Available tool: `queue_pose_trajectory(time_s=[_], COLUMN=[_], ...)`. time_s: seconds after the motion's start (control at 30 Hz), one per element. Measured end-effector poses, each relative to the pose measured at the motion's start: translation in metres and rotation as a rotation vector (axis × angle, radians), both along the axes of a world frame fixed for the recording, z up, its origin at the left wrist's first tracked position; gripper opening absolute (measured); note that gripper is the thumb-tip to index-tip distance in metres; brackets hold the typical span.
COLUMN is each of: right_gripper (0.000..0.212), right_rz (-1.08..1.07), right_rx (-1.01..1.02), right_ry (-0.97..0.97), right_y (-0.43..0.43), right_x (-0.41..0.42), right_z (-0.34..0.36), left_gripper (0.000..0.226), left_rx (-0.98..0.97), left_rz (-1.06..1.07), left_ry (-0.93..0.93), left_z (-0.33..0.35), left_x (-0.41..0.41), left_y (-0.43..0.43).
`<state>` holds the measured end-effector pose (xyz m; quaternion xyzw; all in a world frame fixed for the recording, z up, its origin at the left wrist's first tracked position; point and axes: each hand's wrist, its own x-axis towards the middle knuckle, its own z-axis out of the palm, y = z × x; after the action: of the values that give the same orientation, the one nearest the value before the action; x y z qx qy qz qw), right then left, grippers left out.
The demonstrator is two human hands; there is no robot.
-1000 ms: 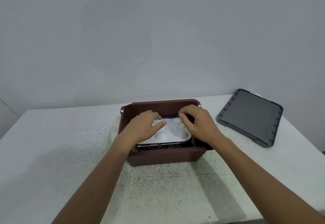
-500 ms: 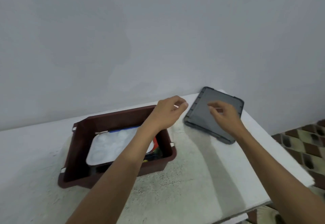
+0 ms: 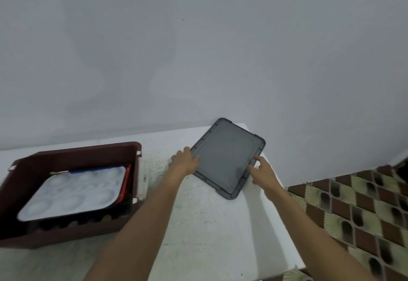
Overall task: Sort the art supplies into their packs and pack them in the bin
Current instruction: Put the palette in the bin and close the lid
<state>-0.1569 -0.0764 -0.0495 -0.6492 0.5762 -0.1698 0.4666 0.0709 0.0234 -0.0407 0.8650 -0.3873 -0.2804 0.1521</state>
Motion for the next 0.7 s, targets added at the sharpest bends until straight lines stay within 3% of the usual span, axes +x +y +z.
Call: queue_pose_trajectory(time_s=[0.13, 0.23, 0.37, 0.5, 0.6, 0.7], right_gripper=[0.036, 0.030, 0.020, 0.008, 0.010, 0.016], right_rz=[-0.096, -0.242, -0.375, -0.397, -0.354, -0.394], right_rx=[0.093, 0.180, 0.279, 0.448, 0.529, 0.553], right_ry=[-0.192, -0.291, -0.370, -0.425, -0.479, -0.589], right_y=[0.002, -0.005, -0.012, -0.002, 0.004, 0.007], right_x=[0.005, 0.009, 0.007, 0.002, -0.004, -0.011], right_z=[0.005, 0.005, 0.008, 0.010, 0.010, 0.011], left_gripper=[0.055, 0.055, 0.049, 0.039, 0.037, 0.034], left_rx=[-0.024, -0.099, -0.356, -0.624, -0.696, -0.717], left_rz=[0.028, 0.118, 0.339, 0.663, 0.703, 0.656], left_ry=[-0.064, -0.002, 0.273, 0.714, 0.893, 0.934], left_z=[-0.013, -0.013, -0.012, -0.012, -0.003, 0.012], left_x=[-0.008, -0.005, 0.007, 0.016, 0.012, 0.009], left_y=[-0.008, -0.013, -0.007, 0.003, 0.008, 0.011])
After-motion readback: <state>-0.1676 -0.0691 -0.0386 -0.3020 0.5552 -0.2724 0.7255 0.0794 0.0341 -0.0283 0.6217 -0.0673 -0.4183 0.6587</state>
